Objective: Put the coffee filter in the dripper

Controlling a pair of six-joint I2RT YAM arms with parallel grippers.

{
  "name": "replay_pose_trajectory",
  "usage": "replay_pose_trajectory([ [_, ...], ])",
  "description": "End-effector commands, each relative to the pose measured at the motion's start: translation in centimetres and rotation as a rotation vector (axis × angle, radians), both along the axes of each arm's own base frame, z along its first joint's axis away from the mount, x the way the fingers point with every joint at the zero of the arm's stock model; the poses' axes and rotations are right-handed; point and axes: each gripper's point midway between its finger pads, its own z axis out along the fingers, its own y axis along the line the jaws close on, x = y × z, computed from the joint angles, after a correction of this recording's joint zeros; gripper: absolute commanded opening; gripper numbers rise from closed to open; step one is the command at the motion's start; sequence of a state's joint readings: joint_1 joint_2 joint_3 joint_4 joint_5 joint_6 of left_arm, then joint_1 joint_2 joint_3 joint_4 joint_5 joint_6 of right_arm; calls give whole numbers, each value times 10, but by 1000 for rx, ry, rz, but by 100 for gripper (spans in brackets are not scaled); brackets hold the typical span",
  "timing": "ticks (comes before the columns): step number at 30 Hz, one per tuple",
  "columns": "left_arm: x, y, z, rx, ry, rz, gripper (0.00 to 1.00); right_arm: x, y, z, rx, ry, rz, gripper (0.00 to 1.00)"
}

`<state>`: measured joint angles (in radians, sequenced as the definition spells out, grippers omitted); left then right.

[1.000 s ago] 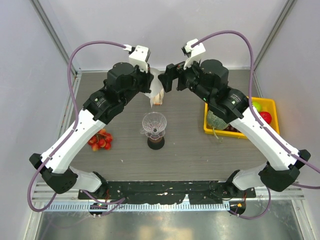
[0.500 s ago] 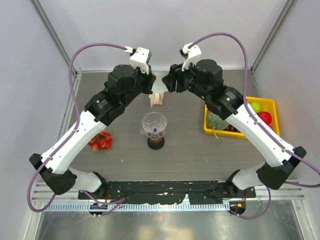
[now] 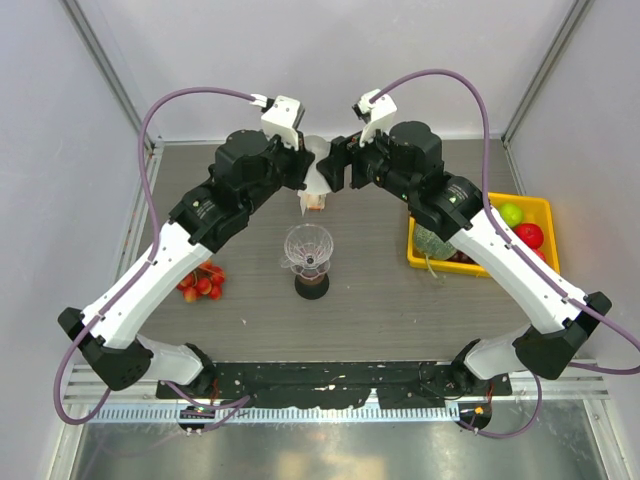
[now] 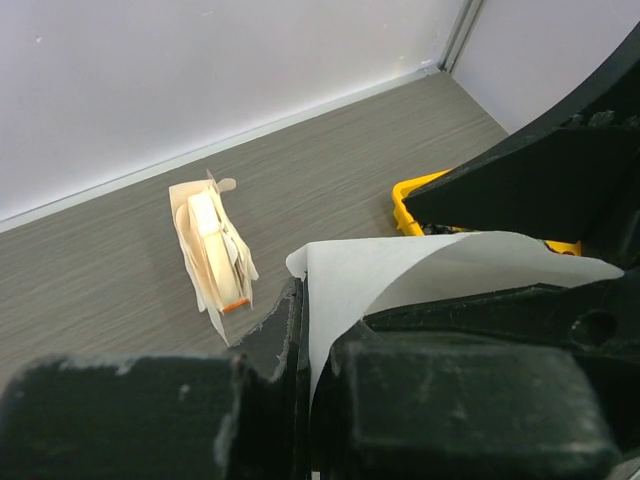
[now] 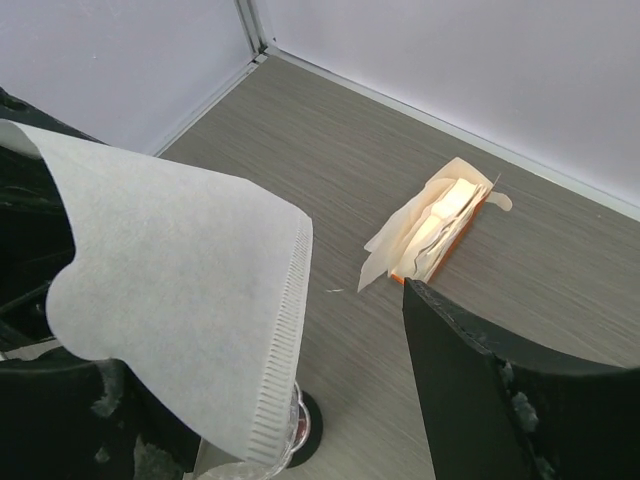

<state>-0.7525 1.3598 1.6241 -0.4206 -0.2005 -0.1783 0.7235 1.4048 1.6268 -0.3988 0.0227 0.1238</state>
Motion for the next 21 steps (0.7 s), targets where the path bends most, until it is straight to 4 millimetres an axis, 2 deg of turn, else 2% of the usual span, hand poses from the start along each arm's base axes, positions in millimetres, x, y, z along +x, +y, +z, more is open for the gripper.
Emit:
replay_pose_trajectory([
  [1, -9, -1, 23, -55, -60, -36, 0, -6, -8, 39, 41, -112, 4, 74],
  [9, -10, -3, 21, -40, -61, -48, 0, -4, -14, 54, 72, -140, -21, 73],
  [15, -9, -3, 20, -23, -70, -53, 0, -2, -18, 51, 78, -125, -19, 72],
  [18, -10, -4, 19, -18, -73, -65, 0, -3, -20, 49, 77, -118, -22, 68],
  [21, -12, -5, 18, -16, -76, -81, 0, -5, -16, 47, 71, -115, 11, 56],
])
